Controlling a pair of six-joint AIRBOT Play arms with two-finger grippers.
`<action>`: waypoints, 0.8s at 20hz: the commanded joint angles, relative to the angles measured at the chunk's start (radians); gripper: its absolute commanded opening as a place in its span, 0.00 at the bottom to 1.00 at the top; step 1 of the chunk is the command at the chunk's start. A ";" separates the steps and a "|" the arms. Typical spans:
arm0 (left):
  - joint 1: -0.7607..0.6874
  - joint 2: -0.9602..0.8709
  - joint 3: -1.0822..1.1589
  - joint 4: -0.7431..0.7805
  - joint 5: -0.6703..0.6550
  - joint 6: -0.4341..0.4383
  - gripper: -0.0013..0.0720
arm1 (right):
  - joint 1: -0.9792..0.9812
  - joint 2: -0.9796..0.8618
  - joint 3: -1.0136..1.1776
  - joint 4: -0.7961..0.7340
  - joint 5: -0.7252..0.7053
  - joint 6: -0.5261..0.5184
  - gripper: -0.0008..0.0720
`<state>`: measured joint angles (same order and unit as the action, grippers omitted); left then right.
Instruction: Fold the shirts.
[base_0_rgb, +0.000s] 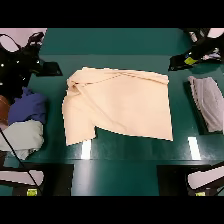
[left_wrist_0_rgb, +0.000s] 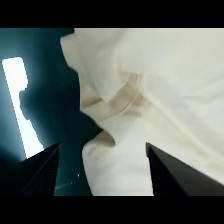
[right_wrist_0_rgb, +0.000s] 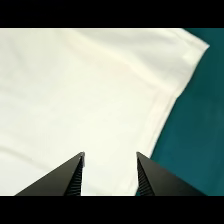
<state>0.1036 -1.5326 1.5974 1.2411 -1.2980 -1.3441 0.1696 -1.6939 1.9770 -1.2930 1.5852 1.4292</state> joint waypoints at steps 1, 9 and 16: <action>0.072 0.069 -0.121 0.005 -0.095 0.022 0.85 | -0.089 0.098 -0.121 0.299 0.044 -0.022 0.54; 0.108 0.148 -0.587 -0.140 0.132 0.043 0.85 | -0.144 0.388 -0.592 0.307 -0.078 -0.043 0.54; 0.053 0.103 -0.645 -0.183 0.262 0.043 0.84 | -0.144 0.469 -0.724 0.306 -0.130 -0.043 0.54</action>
<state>0.1864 -1.4059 0.9771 1.0813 -1.1015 -1.3022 0.0265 -1.2568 1.3056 -0.9913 1.4815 1.3861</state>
